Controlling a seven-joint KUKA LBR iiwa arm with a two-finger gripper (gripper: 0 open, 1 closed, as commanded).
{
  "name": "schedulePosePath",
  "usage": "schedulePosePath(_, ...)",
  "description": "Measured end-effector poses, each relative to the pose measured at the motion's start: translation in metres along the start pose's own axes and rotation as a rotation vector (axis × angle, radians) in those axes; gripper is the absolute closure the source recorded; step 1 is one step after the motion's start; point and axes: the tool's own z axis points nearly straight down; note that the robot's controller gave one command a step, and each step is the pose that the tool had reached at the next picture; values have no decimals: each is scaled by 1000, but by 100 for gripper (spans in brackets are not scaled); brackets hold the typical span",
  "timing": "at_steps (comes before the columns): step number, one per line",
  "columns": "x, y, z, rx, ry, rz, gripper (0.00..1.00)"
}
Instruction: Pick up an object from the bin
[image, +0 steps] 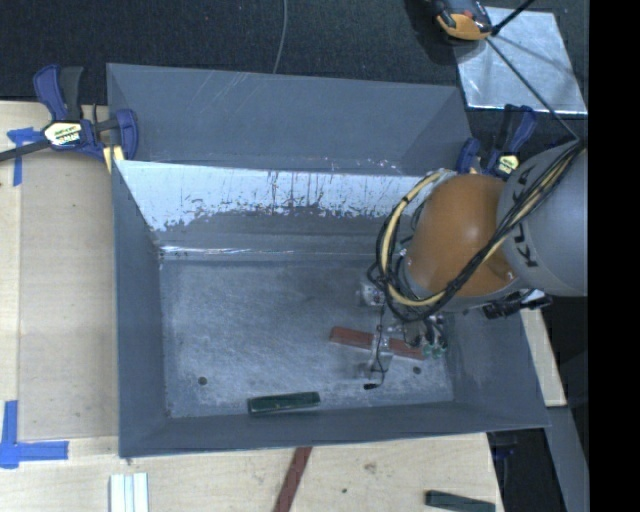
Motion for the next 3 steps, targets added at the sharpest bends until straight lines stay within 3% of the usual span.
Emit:
schedulePosePath(1, 0, -33, -8, 1, 7, -79, 0)
schedulePosePath(2, 19, -21, -10, 1, 3, 51, 0)
schedulePosePath(3, 12, -38, 26, 1, 5, 42, 0)
